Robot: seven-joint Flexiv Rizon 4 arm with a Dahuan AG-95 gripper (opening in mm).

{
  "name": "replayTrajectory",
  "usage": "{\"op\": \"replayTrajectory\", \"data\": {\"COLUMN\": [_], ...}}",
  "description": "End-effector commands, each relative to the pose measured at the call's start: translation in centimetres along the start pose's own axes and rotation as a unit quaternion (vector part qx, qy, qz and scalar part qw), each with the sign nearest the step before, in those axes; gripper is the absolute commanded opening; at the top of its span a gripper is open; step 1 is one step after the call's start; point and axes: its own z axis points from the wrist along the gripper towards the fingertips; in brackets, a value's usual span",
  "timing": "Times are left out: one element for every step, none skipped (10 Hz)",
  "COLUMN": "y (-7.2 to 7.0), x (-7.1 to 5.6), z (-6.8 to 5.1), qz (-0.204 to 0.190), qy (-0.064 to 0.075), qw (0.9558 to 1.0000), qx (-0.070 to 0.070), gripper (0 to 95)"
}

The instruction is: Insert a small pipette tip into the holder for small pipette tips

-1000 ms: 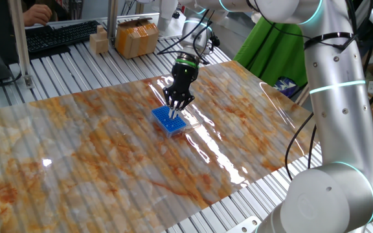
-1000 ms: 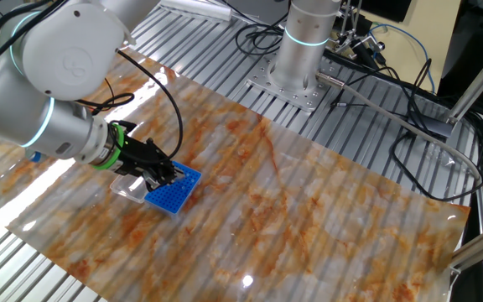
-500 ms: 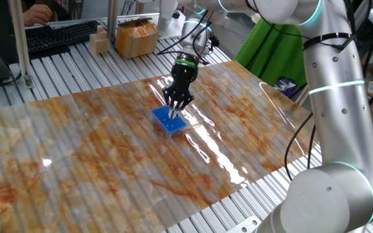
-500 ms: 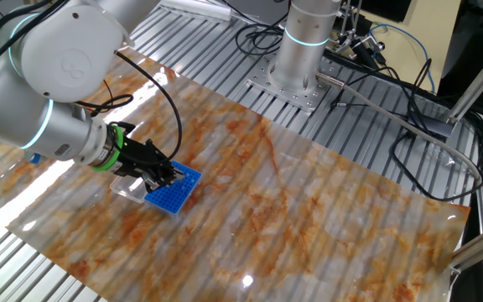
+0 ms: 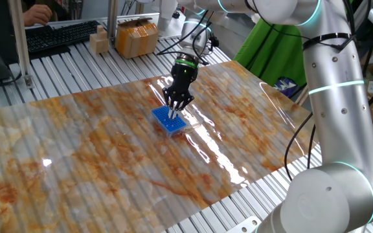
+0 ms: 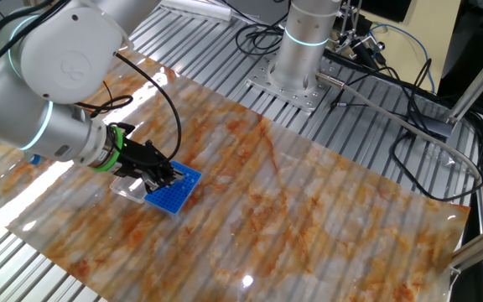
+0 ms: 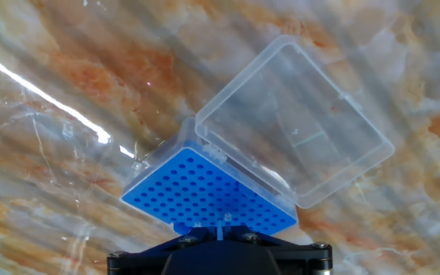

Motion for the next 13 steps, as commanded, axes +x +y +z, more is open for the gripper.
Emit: {"op": "replayTrajectory", "data": {"y": [-0.03, -0.04, -0.05, -0.07, -0.07, -0.08, -0.08, -0.08, -0.08, -0.07, -0.07, -0.06, -0.05], "x": [-0.08, -0.11, -0.14, -0.16, -0.16, -0.17, -0.17, -0.17, -0.17, -0.18, -0.19, -0.2, -0.21], "z": [0.0, 0.0, -0.01, -0.01, -0.01, -0.01, -0.02, -0.02, -0.03, -0.04, -0.07, -0.09, -0.14], "qz": [-0.001, -0.001, -0.001, -0.001, 0.0, 0.001, 0.002, 0.004, 0.005, 0.006, 0.008, 0.009, 0.01], "qy": [0.0, 0.0, 0.0, 0.0, 0.0, 0.0, 0.0, 0.0, 0.0, 0.0, 0.0, 0.0, 0.001], "qw": [1.0, 1.0, 1.0, 1.0, 1.0, 1.0, 1.0, 1.0, 1.0, 1.0, 1.0, 1.0, 1.0], "qx": [0.0, 0.0, 0.0, -0.001, -0.001, -0.001, 0.0, 0.0, 0.0, 0.0, -0.001, -0.001, -0.001], "gripper": [0.0, 0.0, 0.0, 0.0, 0.0, 0.0, 0.0, 0.0, 0.0, 0.0, 0.0, 19.0, 19.0]}}
